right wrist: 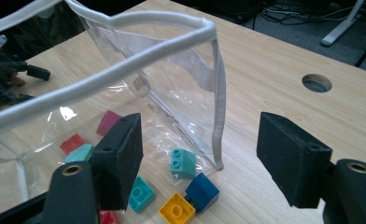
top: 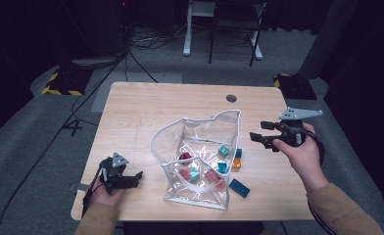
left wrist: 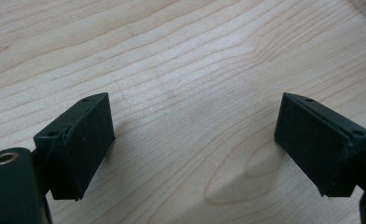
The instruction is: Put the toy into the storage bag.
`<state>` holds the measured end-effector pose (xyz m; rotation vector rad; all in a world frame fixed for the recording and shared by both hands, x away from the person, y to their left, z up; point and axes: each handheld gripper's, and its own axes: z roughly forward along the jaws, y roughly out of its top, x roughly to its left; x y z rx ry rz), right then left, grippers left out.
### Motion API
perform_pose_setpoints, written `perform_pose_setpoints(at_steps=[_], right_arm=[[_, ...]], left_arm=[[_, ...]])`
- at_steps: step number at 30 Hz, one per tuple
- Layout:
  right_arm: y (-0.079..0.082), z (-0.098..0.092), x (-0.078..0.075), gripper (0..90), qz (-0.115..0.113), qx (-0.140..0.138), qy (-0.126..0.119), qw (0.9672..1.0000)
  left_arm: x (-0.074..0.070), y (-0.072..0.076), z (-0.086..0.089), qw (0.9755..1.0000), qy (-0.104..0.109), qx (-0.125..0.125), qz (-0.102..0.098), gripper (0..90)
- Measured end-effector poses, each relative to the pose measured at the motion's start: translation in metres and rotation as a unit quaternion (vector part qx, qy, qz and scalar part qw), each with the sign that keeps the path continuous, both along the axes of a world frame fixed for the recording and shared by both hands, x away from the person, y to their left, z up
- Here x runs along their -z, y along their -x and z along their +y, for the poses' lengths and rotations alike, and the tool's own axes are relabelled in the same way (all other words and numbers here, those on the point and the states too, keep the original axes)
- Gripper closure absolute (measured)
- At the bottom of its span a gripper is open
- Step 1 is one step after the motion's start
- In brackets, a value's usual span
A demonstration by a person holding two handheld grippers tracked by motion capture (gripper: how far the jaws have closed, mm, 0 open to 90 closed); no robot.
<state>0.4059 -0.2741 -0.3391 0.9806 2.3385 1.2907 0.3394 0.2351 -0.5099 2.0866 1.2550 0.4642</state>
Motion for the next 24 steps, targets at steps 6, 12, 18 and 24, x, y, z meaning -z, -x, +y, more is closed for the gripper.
perform_pose_setpoints(at_steps=[6,12,18,24], right_arm=[[-0.010,0.002,0.019,31.9,0.002,0.004,0.001,1.0000],[-0.019,0.004,0.040,31.8,0.016,0.014,0.004,0.9998],[-0.027,0.007,0.060,31.6,0.021,0.022,0.005,0.9995],[-0.033,0.011,0.087,31.3,0.032,0.030,0.006,0.9990]], left_arm=[[0.000,0.000,0.000,1.0000,0.000,0.000,0.000,12.1],[0.000,0.000,0.000,1.0000,0.000,0.000,0.001,12.1],[0.000,0.000,0.000,1.0000,-0.001,0.000,0.001,12.1],[0.000,0.000,0.000,1.0000,-0.001,0.000,0.001,12.1]])
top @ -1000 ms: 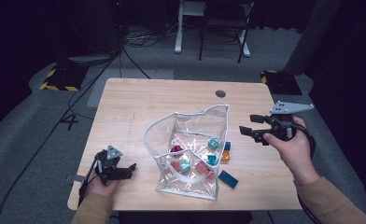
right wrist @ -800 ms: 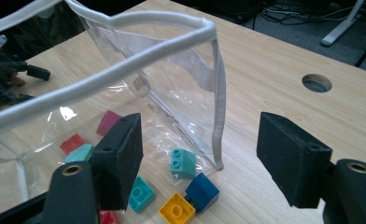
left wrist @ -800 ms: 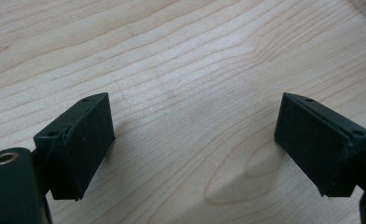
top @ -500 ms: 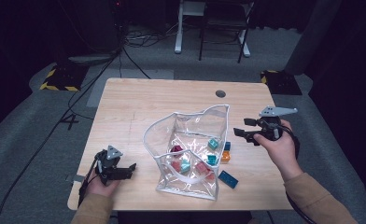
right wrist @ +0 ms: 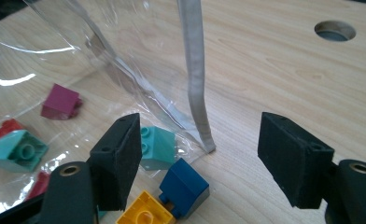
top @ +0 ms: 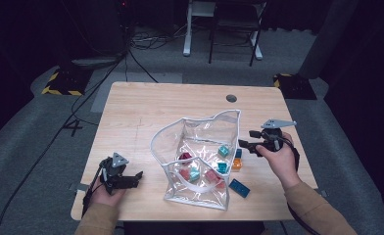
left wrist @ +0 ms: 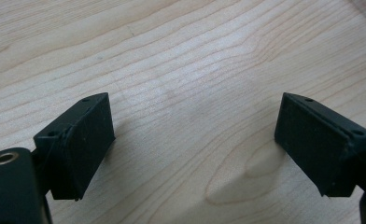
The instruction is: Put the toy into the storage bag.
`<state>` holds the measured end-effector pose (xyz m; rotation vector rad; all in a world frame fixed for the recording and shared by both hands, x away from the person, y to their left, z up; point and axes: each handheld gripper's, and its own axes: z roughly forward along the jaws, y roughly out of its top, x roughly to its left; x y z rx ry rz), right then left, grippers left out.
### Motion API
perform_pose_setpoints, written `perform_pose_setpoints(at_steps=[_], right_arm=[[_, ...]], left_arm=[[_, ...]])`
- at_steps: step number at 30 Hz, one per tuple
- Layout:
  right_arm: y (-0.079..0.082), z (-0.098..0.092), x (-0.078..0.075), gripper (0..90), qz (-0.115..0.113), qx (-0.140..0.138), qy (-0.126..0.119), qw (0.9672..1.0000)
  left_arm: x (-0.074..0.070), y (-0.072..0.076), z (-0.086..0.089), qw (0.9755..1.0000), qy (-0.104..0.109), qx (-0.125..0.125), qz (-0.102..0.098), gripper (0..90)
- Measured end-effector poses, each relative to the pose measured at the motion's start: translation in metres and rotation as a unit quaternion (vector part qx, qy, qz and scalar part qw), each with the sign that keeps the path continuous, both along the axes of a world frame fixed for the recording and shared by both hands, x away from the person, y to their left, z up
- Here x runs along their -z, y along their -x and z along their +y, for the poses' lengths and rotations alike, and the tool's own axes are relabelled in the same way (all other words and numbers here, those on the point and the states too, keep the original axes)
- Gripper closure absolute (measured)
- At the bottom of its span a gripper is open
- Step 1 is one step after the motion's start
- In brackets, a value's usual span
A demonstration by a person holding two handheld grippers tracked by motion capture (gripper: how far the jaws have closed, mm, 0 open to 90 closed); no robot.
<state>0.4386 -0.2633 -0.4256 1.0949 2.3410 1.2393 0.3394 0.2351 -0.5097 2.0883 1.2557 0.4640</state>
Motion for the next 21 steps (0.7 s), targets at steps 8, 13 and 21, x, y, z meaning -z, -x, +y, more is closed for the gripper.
perform_pose_setpoints(at_steps=[8,13,21], right_arm=[[-0.006,0.001,0.023,31.3,0.010,0.012,0.007,0.9999],[-0.009,0.003,0.035,31.3,0.016,0.016,0.011,0.9997],[-0.012,0.010,0.049,31.3,0.022,0.018,0.022,0.9994]], left_arm=[[0.000,0.000,0.000,1.0000,0.000,0.000,0.000,12.1],[0.000,0.000,0.000,1.0000,0.000,0.000,0.000,12.1],[0.000,0.000,0.000,1.0000,-0.001,0.001,0.000,12.1]])
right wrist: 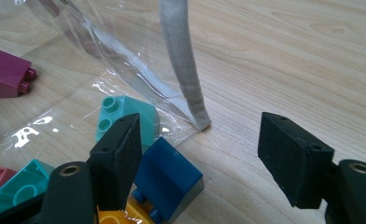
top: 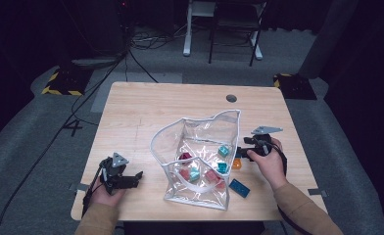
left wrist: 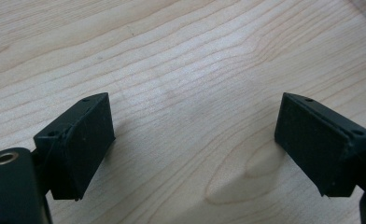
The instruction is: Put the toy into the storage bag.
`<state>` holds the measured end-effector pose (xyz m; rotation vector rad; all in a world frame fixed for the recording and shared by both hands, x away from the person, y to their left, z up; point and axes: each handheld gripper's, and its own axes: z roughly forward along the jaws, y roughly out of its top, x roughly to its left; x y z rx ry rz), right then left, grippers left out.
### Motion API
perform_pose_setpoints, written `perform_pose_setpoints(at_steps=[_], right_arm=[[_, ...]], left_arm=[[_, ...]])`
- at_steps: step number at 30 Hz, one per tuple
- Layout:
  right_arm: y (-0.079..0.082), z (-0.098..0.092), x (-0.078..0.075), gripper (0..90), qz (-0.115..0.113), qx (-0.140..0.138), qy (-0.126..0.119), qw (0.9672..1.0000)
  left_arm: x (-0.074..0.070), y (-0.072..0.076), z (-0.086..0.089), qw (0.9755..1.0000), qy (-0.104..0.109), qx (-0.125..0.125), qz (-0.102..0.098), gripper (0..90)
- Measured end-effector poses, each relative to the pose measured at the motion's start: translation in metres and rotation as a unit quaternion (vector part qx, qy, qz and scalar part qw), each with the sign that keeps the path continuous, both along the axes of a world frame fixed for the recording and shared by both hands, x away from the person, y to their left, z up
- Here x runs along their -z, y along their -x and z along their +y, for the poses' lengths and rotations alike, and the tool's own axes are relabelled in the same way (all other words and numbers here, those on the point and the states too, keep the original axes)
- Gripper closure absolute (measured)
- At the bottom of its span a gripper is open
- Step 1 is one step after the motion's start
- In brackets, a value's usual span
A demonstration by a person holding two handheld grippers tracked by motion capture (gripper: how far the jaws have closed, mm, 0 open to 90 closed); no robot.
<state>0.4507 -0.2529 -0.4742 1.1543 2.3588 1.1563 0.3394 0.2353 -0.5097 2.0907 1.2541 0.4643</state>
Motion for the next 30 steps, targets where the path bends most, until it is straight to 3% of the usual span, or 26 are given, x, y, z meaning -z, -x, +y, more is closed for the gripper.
perform_pose_setpoints(at_steps=[9,21,24,30], right_arm=[[-0.001,0.006,0.012,31.6,0.006,0.004,0.010,0.9999],[-0.001,-0.024,0.016,32.7,0.013,0.039,0.030,0.9987],[0.002,-0.029,0.018,39.7,0.019,0.039,0.037,0.9984],[0.008,-0.035,0.021,36.1,0.020,0.042,0.043,0.9980]], left_arm=[[0.000,0.000,0.000,1.0000,0.000,0.000,0.000,12.1],[0.000,0.000,0.000,1.0000,0.000,0.000,0.000,12.1],[0.000,0.000,0.000,1.0000,0.000,0.000,0.000,12.1],[0.000,0.000,0.000,1.0000,0.000,0.000,0.000,12.1]])
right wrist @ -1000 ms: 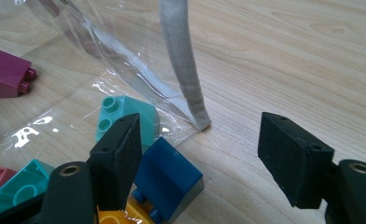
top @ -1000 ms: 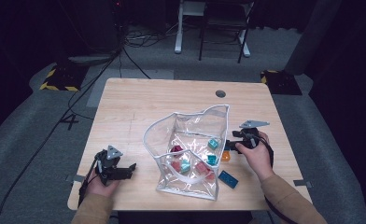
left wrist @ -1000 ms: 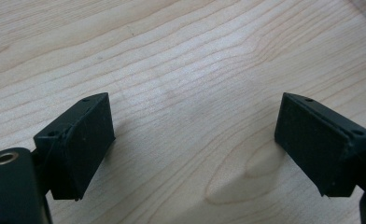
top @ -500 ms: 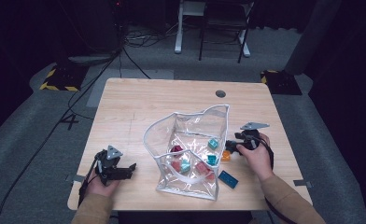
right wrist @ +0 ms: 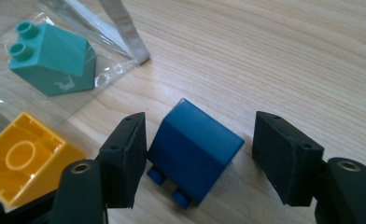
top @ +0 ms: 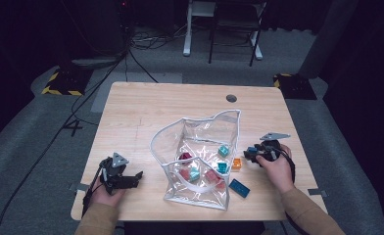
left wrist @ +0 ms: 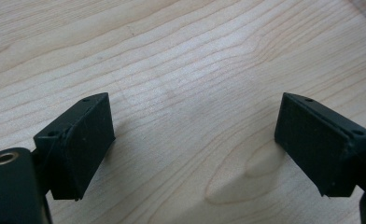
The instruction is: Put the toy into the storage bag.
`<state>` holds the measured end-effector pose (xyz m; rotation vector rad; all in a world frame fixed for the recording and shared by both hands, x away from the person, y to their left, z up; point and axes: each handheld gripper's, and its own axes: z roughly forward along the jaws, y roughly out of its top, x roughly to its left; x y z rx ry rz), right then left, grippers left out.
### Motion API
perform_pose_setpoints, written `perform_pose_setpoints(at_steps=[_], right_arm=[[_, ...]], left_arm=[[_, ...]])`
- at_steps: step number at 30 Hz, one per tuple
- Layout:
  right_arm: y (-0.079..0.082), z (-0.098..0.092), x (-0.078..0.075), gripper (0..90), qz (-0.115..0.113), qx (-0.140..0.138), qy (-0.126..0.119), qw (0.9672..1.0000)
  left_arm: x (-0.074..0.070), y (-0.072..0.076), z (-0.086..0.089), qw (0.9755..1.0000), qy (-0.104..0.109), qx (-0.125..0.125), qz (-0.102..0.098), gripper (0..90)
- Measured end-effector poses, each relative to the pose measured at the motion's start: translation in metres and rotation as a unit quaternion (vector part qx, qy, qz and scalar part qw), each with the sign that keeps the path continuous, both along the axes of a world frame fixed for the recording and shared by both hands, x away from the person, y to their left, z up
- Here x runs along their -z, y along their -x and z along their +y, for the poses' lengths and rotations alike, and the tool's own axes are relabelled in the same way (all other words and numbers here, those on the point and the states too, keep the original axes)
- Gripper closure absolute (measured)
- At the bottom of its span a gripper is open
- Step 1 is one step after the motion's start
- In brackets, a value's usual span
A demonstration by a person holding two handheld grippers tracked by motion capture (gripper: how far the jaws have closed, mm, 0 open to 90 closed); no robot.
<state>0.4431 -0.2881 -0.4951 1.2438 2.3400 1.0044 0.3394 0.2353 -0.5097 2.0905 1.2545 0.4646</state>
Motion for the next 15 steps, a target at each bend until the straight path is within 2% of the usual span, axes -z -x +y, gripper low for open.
perform_pose_setpoints(at_steps=[4,9,15], right_arm=[[0.007,-0.003,0.001,39.2,-0.009,-0.002,0.013,0.9999],[0.009,-0.007,-0.001,57.8,-0.013,-0.007,0.021,0.9997],[0.009,-0.009,-0.009,58.8,-0.018,-0.012,0.015,0.9997]], left_arm=[[0.000,0.000,0.000,1.0000,0.000,0.000,0.000,12.1],[0.000,0.000,0.000,1.0000,0.000,0.000,0.000,12.1],[0.000,0.000,0.000,1.0000,0.001,-0.001,0.000,12.1]])
